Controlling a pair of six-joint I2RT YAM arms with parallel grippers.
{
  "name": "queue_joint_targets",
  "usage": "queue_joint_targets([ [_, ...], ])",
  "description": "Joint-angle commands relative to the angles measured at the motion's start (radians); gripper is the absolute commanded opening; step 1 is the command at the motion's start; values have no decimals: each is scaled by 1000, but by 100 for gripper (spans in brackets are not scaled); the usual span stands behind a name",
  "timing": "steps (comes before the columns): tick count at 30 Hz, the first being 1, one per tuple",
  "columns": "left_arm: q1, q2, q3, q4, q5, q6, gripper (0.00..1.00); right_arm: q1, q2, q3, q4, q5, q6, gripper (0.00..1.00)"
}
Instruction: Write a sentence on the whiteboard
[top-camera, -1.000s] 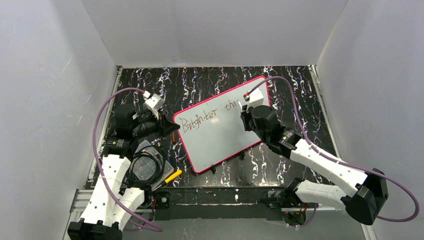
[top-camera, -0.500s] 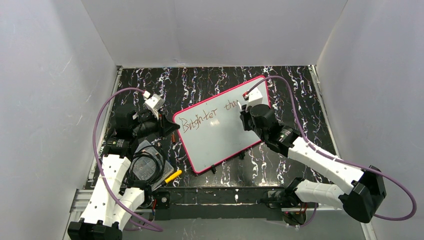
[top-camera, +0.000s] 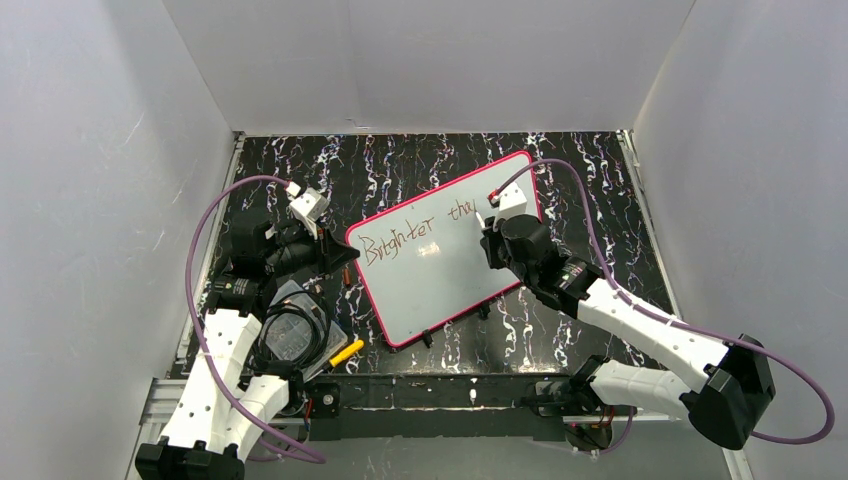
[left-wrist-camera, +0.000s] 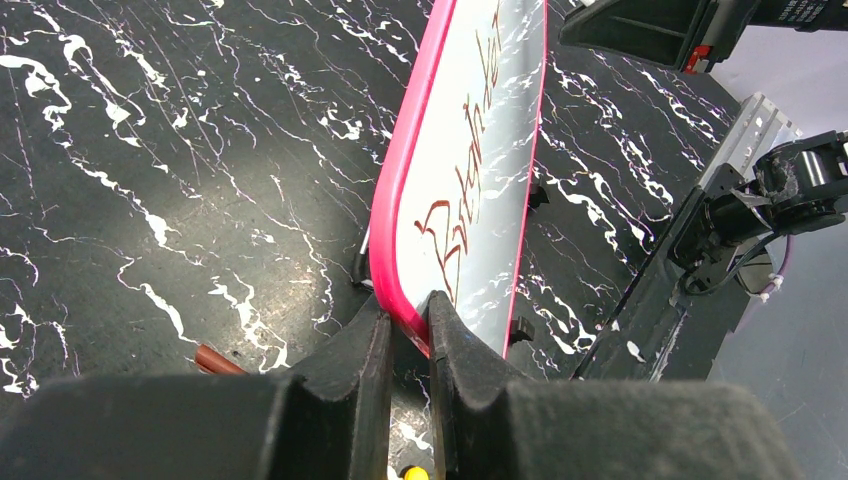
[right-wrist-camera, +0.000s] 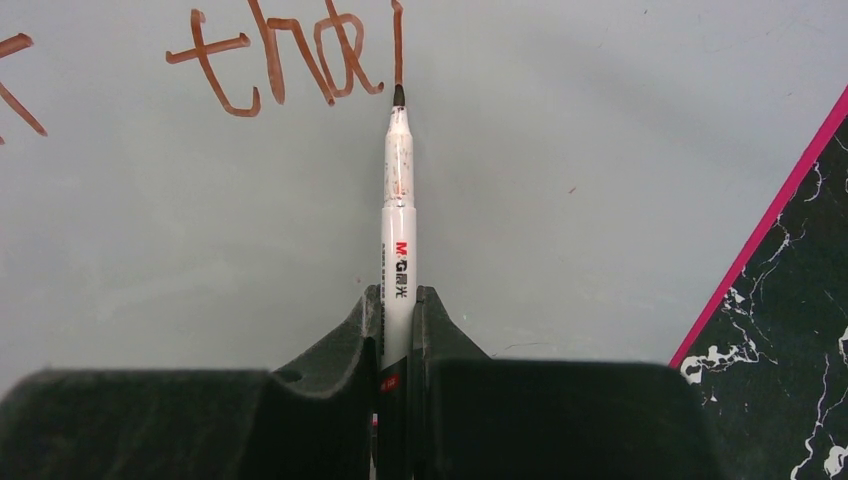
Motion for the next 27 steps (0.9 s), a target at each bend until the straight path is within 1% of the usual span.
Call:
queue_joint_targets([
  [1,-4,-15,-11,-23,-17,79,0,-5,-9,38,60,17,-13,1],
  [8,-4,-13,-11,-23,-19,80,0,-5,18,79,92,49,-47,1],
  [19,-4,-9,-11,-23,-21,80,0,-7,43,87,62,118,-41,1],
  [27,-4,-10,-11,-23,-19,80,0,-9,42,71,37,86,-26,1],
])
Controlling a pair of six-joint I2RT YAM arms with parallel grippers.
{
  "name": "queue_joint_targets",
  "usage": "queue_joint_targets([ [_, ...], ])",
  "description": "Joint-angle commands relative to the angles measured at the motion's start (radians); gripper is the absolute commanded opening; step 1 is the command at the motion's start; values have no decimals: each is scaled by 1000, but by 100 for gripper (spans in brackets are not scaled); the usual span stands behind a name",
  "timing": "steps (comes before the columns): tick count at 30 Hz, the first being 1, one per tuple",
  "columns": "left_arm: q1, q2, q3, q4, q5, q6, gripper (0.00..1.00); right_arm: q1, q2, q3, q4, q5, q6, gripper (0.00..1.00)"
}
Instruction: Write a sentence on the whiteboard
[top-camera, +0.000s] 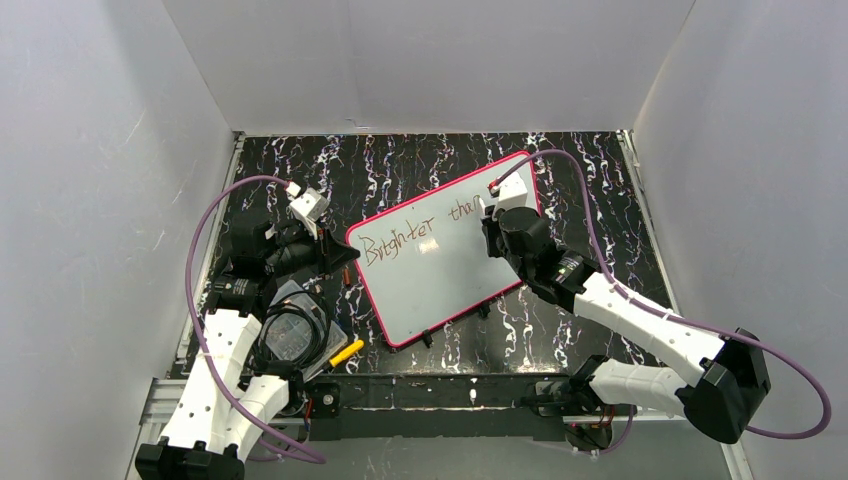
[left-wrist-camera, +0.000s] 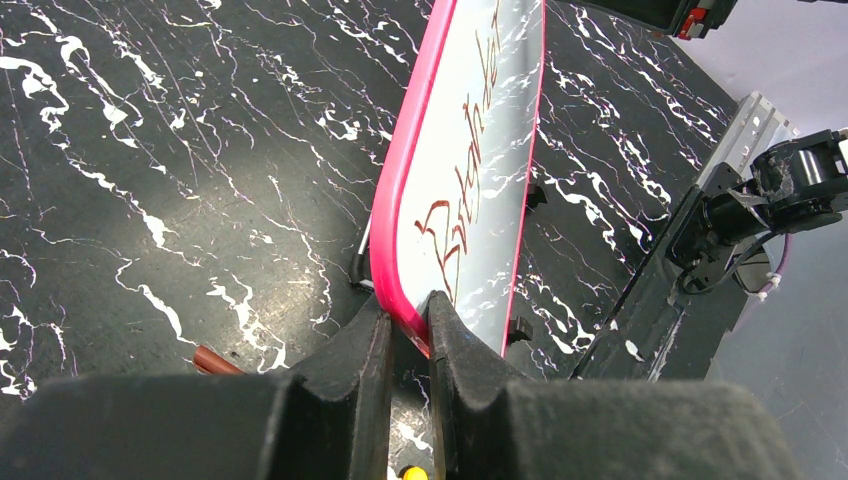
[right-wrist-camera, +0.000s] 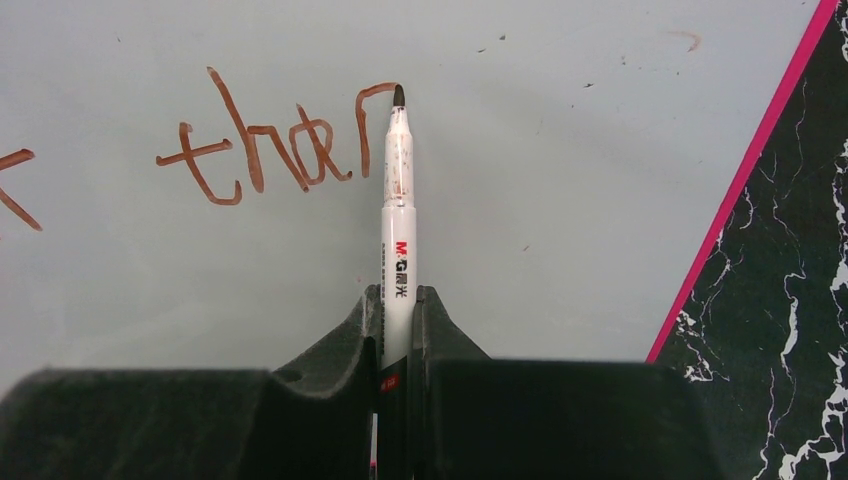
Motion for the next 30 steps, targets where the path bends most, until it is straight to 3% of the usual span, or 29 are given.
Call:
queue_joint_targets([
  [1,-4,-11,-11,-23,-19,80,0,-8,5,14,-8,-9,14,1],
  [13,-4,-11,-11,-23,-16,80,0,-8,-28,-53,-43,-37,65,1],
  [30,-4,-7,-12,-23,-20,80,0,-8,17,52,29,2,-13,1],
])
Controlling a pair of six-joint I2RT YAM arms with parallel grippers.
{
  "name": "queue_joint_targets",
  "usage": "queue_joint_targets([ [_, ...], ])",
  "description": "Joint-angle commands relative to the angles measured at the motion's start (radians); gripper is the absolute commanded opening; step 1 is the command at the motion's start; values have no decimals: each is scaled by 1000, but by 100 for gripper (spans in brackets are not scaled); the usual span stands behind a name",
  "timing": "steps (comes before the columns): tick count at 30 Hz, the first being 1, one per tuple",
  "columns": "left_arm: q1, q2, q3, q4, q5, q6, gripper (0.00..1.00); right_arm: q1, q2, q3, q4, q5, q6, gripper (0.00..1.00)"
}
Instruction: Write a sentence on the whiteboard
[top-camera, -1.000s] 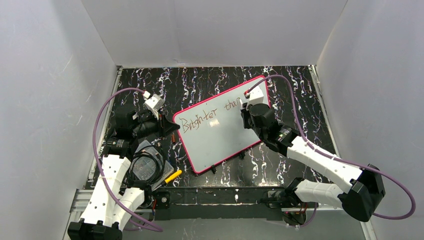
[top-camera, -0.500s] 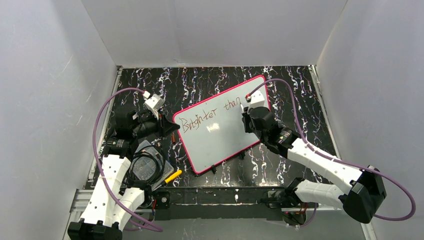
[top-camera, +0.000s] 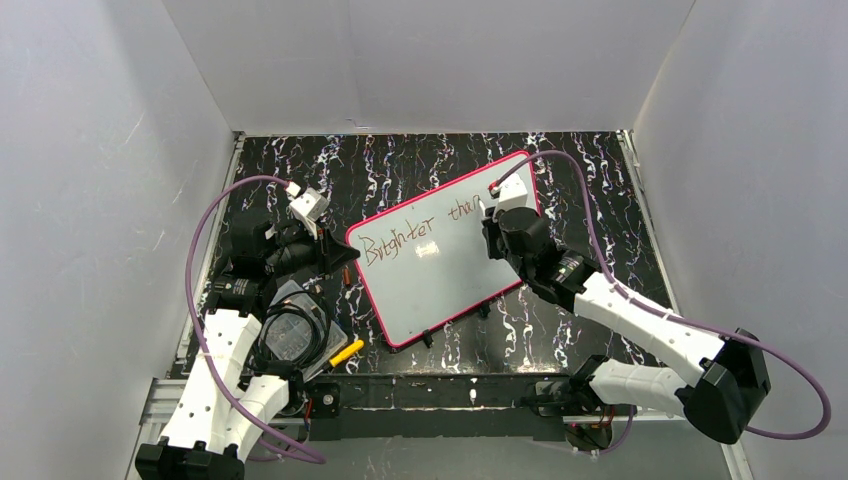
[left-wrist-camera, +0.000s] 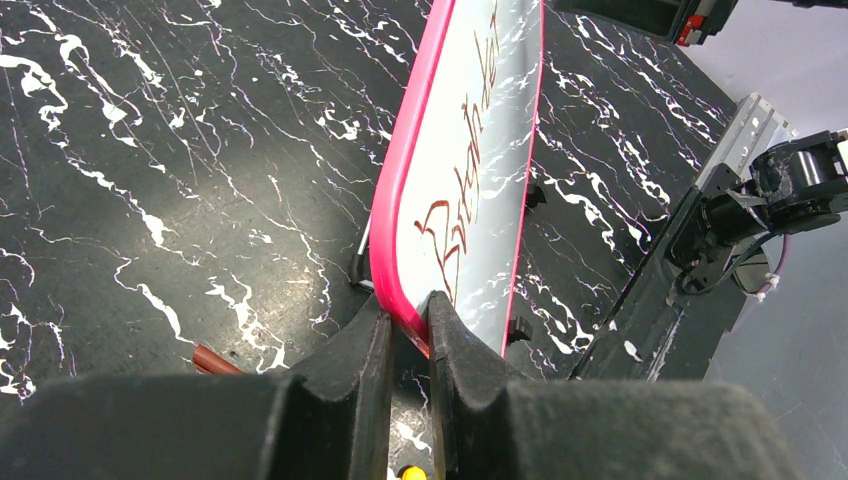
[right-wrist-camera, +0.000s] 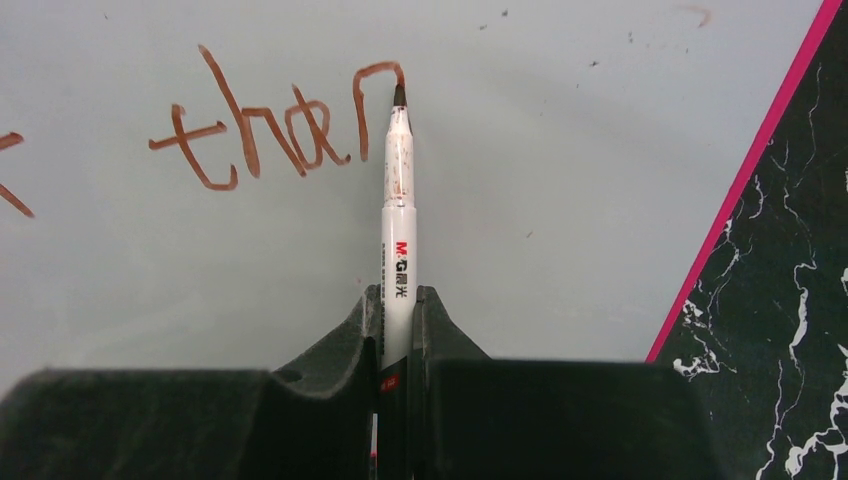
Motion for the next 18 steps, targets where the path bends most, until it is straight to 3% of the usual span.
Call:
queue_joint_targets([
  [1,-4,-7,-12,-23,-21,85,0,-4,27,66,58,24,-37,1],
  [18,-4,-9,-14,-23,-22,85,0,-27,40,67,34,57,-36,1],
])
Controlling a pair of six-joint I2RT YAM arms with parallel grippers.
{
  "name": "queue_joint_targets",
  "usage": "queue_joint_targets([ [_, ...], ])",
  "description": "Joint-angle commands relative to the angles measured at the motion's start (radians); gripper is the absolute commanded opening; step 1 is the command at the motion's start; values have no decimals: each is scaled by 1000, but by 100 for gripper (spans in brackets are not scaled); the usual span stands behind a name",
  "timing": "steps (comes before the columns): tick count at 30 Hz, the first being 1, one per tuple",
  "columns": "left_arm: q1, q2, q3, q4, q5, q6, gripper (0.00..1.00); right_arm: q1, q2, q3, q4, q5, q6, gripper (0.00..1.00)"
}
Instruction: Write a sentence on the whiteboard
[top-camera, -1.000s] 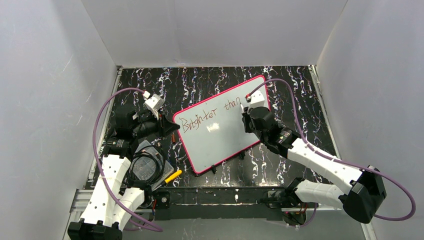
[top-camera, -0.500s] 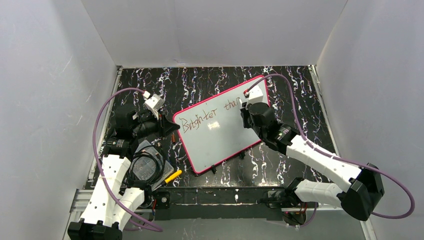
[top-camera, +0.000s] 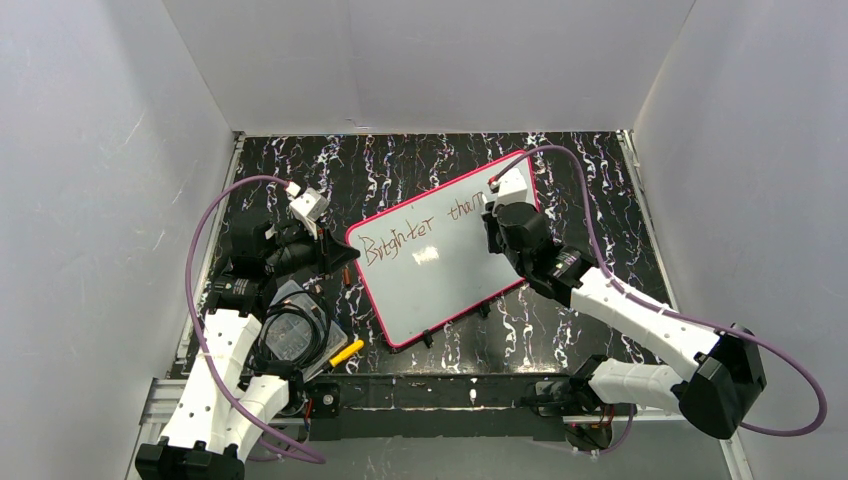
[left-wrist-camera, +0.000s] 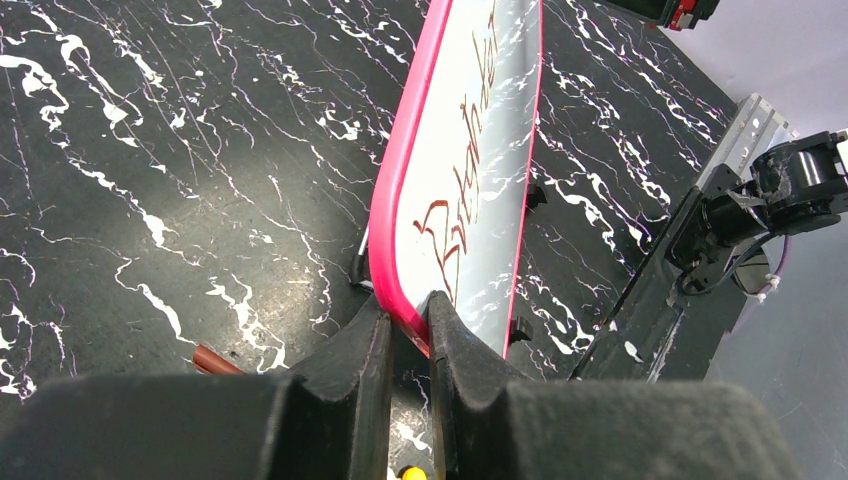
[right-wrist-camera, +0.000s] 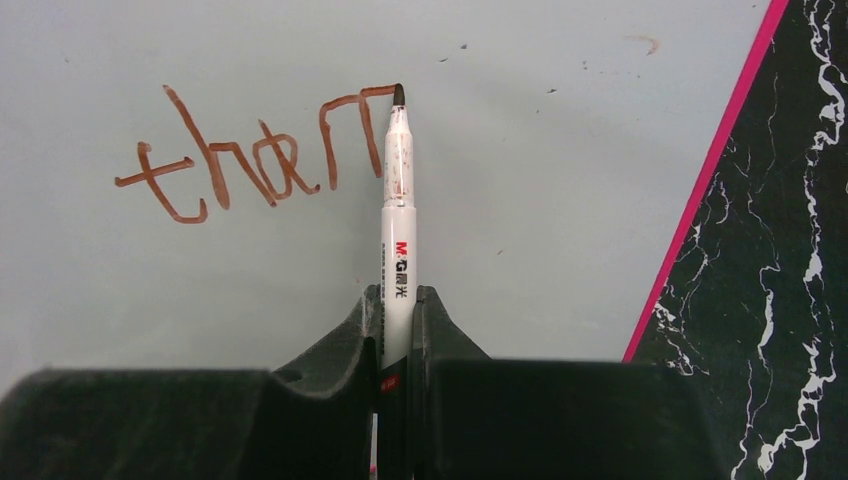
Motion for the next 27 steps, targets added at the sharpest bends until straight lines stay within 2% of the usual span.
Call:
queue_joint_targets([
  [1,-4,-9,-12,-23,-21,85,0,-22,2,30,18,13,-10,1],
  [27,-4,-23,-13,-23,-33,84,0,-33,-56,-62,-41,-53,55,1],
])
